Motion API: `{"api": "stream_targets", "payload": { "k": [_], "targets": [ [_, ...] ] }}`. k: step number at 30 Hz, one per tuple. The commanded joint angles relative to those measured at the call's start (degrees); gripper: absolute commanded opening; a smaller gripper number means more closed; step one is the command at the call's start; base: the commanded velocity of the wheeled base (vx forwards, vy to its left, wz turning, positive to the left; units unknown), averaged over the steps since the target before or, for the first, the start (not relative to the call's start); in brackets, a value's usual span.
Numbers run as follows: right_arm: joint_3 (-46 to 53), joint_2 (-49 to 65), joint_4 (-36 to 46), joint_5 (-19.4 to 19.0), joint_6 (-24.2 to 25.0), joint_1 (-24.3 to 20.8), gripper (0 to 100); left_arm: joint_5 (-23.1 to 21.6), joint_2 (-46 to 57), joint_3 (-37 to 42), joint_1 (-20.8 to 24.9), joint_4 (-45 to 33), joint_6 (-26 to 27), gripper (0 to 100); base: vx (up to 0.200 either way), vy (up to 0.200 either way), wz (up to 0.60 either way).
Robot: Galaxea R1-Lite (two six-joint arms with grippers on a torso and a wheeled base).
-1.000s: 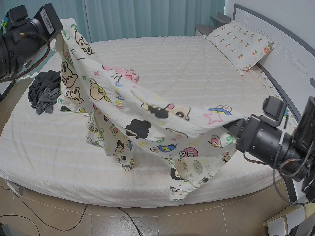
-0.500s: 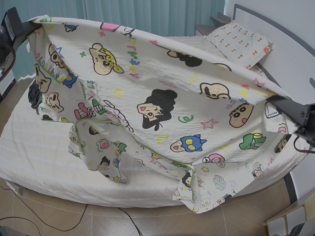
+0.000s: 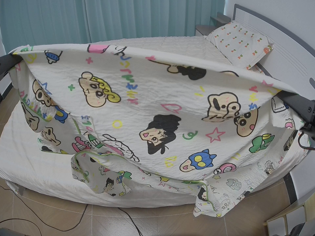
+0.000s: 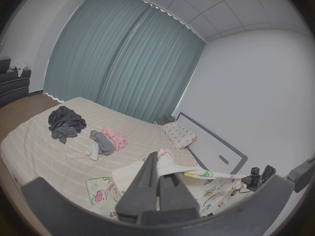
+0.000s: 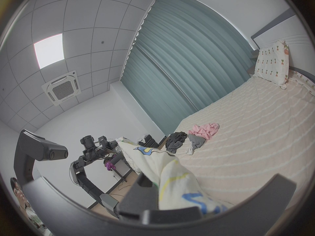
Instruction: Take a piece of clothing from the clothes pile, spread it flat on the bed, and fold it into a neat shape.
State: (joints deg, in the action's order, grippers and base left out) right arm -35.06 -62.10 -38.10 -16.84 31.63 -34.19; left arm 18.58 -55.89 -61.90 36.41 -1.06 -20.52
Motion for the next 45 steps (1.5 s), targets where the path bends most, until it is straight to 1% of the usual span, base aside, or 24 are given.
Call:
{"api": "stream_targets", "payload": {
  "k": [1, 6, 8, 11, 19, 23, 28, 31, 34, 37, 38, 41, 45],
  "targets": [
    [-1.06, -0.48, -0.05, -0.39, 0.09, 0.01, 0, -0.39, 2.98, -0.23, 0.5, -0.17, -0.05, 0, 0.0, 0.0, 0.0],
    [-1.06, -0.74, -0.05, -0.66, 0.09, 0.09, 0, -0.65, 3.77, -0.06, 0.59, -2.63, -1.02, 0, 0.0, 0.0, 0.0],
    [-0.98, -0.92, -0.05, -0.66, 0.18, 0.09, 0, -1.26, 3.77, 0.12, 0.59, -3.6, -1.28, 0, 0.0, 0.0, 0.0],
    [-0.54, -1.89, -0.05, -0.66, 0.18, 0.18, 0, -3.37, 3.86, 2.05, 0.24, -5.36, -2.25, 0, 0.0, 0.0, 0.0],
    [0.34, -5.4, 0.04, -0.66, 0.27, 1.68, 0, -3.72, 2.28, 9.61, -0.29, -4.48, -2.25, 0, 0.0, 0.0, 0.0],
    [0.43, -9.18, -0.05, -0.83, 0.36, 3.78, 0, -3.55, -1.06, 11.63, -0.55, -1.14, -2.69, 0, 0.0, 0.0, 0.0],
    [-0.1, -12.78, -0.58, -1.01, 0.27, 5.54, 0, -3.55, -4.57, 11.37, -1.26, 2.12, -3.57, 0, 0.0, 0.0, 0.0],
    [-1.33, -16.04, -1.19, -3.12, 0.27, 8.27, 0, -3.55, -8.35, 10.84, -1.61, 5.63, -3.65, 0, 0.0, 0.0, 0.0],
    [-2.03, -18.15, -2.33, -4.17, 0.27, 10.11, 0, -3.55, -10.73, 10.31, -2.05, 7.65, -3.65, 0, 0.0, 0.0, 0.0],
    [-3.26, -21.92, -5.23, -5.84, 0.27, 12.49, 0, -3.46, -16.0, 8.03, -4.33, 9.15, -4.09, 0, 0.0, 0.0, 0.0],
    [-3.26, -21.92, -5.23, -5.84, 0.27, 12.49, 0, -3.46, -16.0, 8.03, -4.33, 9.15, -4.09, 0, 0.2, 0.0, 0.0],
    [-4.14, -25.44, -7.96, -7.77, 0.18, 13.89, 0, -3.55, -19.96, 5.04, -6.0, 9.76, -6.55, 0, 0.2, 0.0, 0.0],
    [-5.37, -28.96, -9.63, -8.83, 0.18, 15.21, 0, -3.64, -22.94, 3.37, -7.41, 9.94, -6.82, 0, 0.2, 0.0, 0.0]
  ]
}}
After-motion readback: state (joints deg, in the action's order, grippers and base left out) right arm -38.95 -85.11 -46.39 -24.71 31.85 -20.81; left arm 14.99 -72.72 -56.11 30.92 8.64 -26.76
